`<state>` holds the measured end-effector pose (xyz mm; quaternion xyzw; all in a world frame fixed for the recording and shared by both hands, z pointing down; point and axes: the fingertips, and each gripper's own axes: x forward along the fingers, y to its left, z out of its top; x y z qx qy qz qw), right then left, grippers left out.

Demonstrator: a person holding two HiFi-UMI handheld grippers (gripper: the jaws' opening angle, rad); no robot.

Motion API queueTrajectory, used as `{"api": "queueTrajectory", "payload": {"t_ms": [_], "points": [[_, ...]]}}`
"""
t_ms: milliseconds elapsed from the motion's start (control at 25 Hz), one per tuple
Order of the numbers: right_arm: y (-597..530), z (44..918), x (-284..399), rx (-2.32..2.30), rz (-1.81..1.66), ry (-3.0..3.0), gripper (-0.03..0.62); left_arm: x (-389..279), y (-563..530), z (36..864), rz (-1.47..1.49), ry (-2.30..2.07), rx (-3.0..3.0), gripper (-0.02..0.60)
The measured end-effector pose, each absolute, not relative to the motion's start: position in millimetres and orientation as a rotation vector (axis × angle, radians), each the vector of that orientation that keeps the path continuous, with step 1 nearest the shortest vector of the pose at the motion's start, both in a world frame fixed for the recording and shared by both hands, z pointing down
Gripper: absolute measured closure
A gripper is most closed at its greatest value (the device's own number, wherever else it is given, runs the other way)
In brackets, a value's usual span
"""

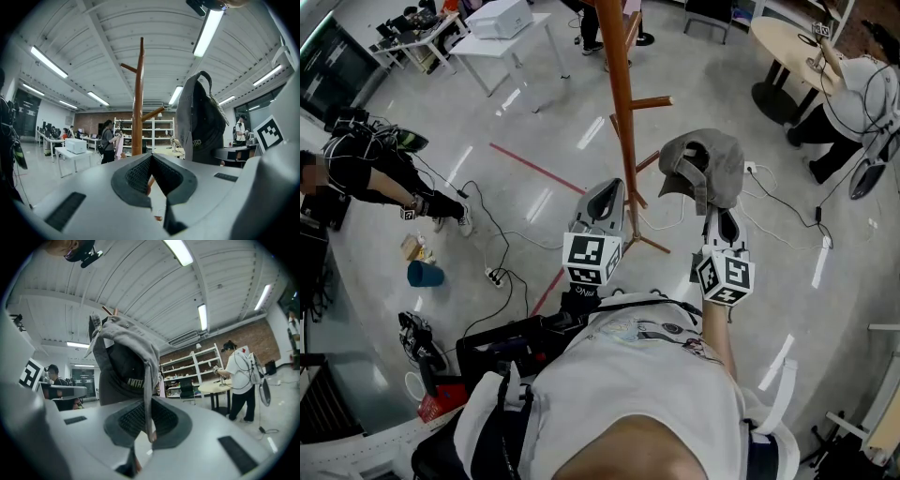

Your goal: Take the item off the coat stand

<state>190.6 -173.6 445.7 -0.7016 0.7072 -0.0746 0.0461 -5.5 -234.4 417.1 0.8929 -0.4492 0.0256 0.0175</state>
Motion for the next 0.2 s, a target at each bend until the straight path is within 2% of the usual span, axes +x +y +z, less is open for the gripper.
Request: {"api": "queueTrajectory", "payload": {"t_ms": [200], "points": [[-175.0,444.9,192.6,-2.145,-0.227,2.16,0.571,-3.9,-235.9,417.4,0.083,-1.394,2.774,0.578]]}}
